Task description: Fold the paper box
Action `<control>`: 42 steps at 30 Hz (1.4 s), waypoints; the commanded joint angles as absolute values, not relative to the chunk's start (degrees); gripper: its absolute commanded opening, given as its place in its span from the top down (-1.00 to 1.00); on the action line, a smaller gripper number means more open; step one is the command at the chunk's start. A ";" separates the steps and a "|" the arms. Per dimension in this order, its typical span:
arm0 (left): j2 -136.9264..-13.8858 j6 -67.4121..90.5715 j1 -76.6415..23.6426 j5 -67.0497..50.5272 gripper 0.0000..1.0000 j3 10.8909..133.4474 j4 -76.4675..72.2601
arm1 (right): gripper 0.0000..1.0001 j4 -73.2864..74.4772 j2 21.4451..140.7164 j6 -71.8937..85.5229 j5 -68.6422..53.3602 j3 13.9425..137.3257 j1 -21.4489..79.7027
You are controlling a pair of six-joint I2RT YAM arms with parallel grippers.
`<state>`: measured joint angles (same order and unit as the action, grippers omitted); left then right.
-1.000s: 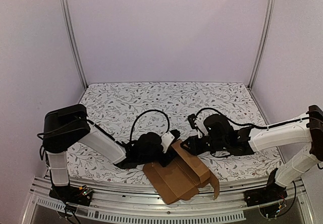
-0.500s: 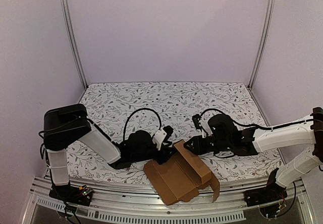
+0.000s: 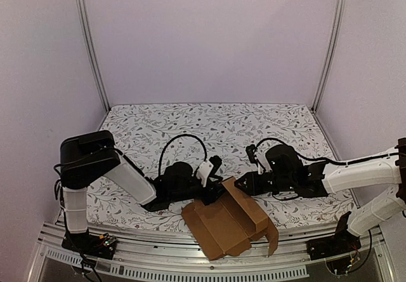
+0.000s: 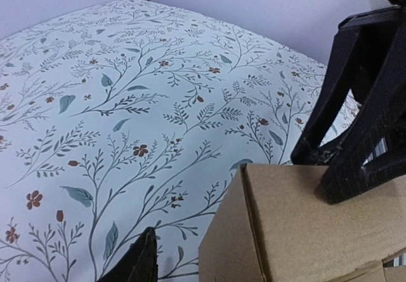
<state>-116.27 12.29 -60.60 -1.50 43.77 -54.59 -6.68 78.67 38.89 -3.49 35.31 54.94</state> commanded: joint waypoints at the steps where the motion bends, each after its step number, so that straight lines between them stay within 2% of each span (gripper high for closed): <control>1: -118.10 13.73 -59.70 -2.97 0.10 44.97 -56.99 | 0.57 -4.98 77.71 40.18 -3.25 33.94 54.68; 15: -121.95 15.65 -59.68 -3.06 0.18 47.59 -57.68 | 0.57 -5.76 78.65 40.78 -3.42 34.54 54.72; 18: -122.58 16.06 -59.70 -3.13 0.30 48.19 -57.67 | 0.58 -5.97 78.92 40.78 -3.51 34.58 54.67; 23: -122.50 16.31 -59.73 -1.89 0.63 49.04 -56.33 | 0.58 -6.06 79.01 40.78 -3.77 34.58 54.62; 27: -122.64 16.37 -59.72 -0.80 0.97 50.20 -54.35 | 0.58 -6.28 79.18 40.94 -4.02 34.78 54.55; 28: -122.50 16.33 -59.77 -0.61 1.00 50.43 -53.79 | 0.58 -6.32 79.19 40.95 -4.12 34.94 54.50; 32: -121.53 15.92 -59.85 1.05 1.00 50.23 -52.50 | 0.46 -6.34 78.77 41.34 -4.21 35.28 54.52; 37: -119.39 14.78 -60.25 5.41 1.00 49.02 -50.82 | 0.16 -5.28 76.37 41.31 -2.83 35.57 54.52; 42: -116.36 13.17 -60.76 12.15 1.00 47.64 -47.24 | 0.00 -0.83 72.91 39.15 -0.42 37.36 54.52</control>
<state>-119.83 14.79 -60.60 4.99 48.77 -51.20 -5.54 76.23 41.08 -2.85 35.18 54.37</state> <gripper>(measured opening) 0.026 0.475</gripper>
